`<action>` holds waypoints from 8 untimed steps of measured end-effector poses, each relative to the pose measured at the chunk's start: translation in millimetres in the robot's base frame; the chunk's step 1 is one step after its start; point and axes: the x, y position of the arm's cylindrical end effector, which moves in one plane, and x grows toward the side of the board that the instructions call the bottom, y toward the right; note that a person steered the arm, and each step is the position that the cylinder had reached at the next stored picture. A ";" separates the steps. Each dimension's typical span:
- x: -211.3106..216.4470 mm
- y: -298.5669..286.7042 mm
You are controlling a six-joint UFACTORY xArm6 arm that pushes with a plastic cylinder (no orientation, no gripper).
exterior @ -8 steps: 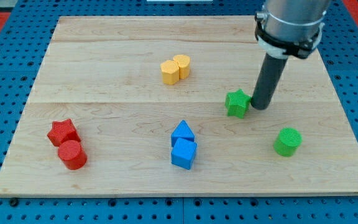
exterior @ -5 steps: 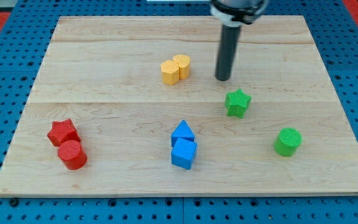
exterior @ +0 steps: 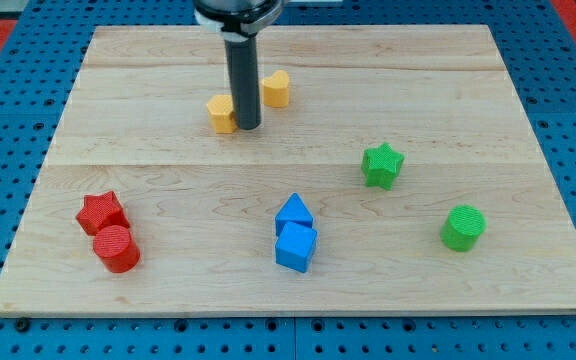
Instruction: Separate the yellow hexagon from the yellow heart
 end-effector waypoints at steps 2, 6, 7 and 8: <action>-57.4 -1.1; -53.7 -82.8; -24.0 -79.6; -12.7 -53.1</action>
